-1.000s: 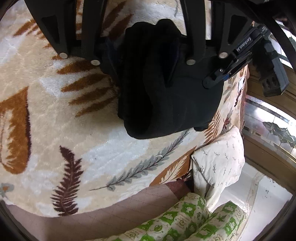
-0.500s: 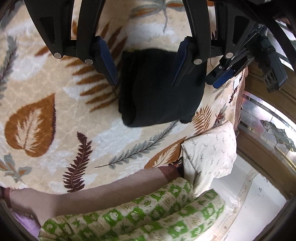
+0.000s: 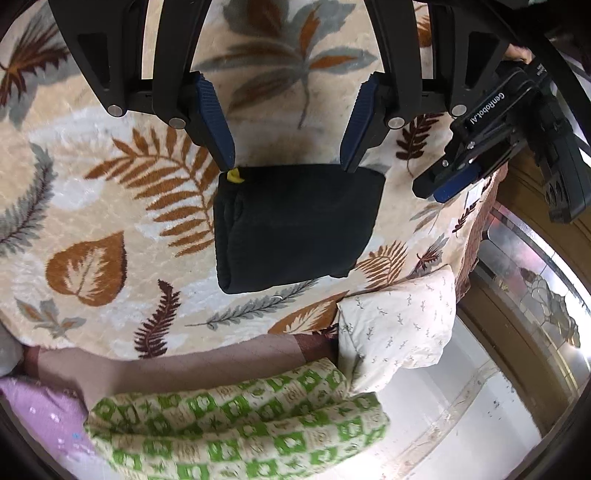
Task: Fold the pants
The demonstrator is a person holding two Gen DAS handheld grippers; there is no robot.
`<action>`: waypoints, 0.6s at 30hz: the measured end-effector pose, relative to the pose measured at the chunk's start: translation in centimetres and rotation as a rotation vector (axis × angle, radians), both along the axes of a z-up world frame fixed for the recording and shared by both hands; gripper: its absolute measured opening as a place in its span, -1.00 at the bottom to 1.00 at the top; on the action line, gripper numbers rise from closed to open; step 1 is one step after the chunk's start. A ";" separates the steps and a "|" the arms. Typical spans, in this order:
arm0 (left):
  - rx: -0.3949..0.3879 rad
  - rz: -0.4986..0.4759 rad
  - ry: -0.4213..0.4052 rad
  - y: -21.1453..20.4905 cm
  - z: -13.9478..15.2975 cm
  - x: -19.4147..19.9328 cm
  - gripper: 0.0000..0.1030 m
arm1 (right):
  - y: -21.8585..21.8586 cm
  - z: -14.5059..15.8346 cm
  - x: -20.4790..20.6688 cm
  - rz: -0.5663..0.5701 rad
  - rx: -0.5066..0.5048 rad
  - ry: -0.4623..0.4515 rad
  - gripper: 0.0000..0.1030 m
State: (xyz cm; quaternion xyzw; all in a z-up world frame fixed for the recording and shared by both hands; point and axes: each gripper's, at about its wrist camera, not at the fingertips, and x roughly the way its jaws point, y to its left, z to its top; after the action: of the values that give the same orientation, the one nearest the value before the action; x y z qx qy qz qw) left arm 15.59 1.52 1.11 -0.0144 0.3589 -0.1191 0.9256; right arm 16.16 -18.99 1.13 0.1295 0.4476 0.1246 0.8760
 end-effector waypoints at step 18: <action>0.012 0.041 0.003 1.6 -0.5 -7.2 0.27 | 3.1 0.1 -7.0 0.004 -0.145 -0.058 0.45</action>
State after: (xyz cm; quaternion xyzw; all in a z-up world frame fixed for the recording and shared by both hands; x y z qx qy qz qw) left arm 8.39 3.16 0.59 -0.0162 0.3607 -0.0979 0.9274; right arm 9.19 -15.91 1.19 0.0611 0.4302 0.0975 0.8954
